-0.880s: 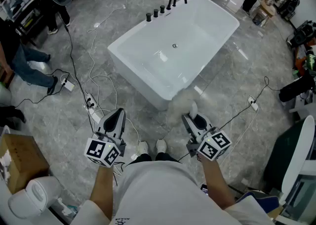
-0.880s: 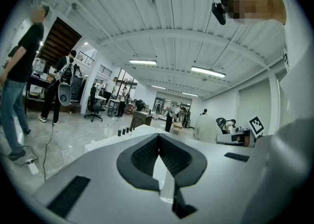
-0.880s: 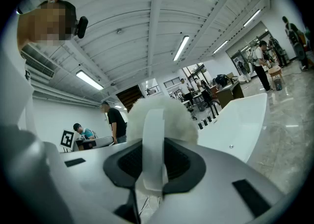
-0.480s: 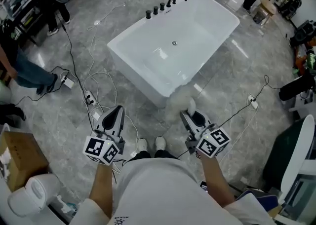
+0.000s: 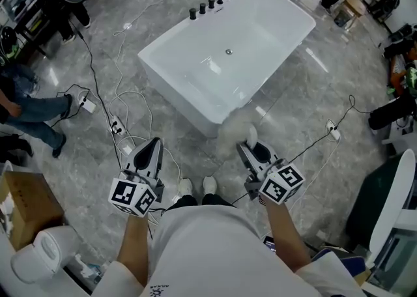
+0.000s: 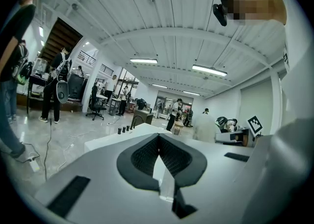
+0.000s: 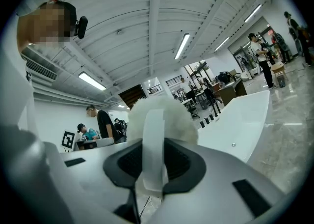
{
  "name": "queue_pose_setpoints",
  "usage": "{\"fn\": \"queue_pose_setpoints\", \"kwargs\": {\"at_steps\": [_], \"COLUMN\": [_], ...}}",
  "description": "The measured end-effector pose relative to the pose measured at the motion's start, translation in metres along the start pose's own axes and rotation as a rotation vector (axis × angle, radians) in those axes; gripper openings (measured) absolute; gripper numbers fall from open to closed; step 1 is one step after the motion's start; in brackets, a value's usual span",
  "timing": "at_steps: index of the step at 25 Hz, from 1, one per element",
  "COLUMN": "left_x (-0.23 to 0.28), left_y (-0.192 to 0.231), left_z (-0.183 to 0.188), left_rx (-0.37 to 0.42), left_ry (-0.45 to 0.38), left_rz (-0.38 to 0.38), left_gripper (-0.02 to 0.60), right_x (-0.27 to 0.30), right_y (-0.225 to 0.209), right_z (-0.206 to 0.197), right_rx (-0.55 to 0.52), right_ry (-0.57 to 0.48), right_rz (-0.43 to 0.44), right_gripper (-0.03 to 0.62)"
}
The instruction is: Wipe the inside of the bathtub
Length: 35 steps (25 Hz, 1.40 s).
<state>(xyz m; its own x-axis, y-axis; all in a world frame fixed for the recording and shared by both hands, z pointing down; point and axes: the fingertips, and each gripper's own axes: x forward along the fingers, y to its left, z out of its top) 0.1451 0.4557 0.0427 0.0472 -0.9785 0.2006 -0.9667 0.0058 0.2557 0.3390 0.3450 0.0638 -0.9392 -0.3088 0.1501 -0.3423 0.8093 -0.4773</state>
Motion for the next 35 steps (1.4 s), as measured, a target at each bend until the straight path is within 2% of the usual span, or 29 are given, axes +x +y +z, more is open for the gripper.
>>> {"fn": "queue_pose_setpoints", "kwargs": {"at_steps": [8,17,23,28,35], "left_x": [0.011,0.011,0.012,0.017,0.036], "left_y": [-0.018,-0.02,-0.019,-0.007,0.022], "left_z": [-0.006,-0.014,-0.015,-0.011,-0.004], "left_rx": [0.009,-0.009,-0.004,-0.003,-0.01], "left_ry": [0.025,0.019,0.019,0.014,-0.008], "left_rz": [0.005,0.07,0.093,0.106,0.11], "left_gripper": [0.009,0.009,0.009,0.009,0.009], "right_x": [-0.007,-0.012,-0.007,0.006,0.042], "right_y": [-0.015,-0.034,-0.044,-0.043,-0.046], "right_z": [0.006,-0.004,-0.003,0.003,0.007], "right_rx": [-0.016,0.032,0.001,-0.037,-0.035], "right_ry": [-0.001,0.028,0.046,0.04,0.055], "right_rz": [0.044,0.095,0.105,0.131,0.139], "right_gripper": [0.095,0.095,0.095,0.095,0.095]}}
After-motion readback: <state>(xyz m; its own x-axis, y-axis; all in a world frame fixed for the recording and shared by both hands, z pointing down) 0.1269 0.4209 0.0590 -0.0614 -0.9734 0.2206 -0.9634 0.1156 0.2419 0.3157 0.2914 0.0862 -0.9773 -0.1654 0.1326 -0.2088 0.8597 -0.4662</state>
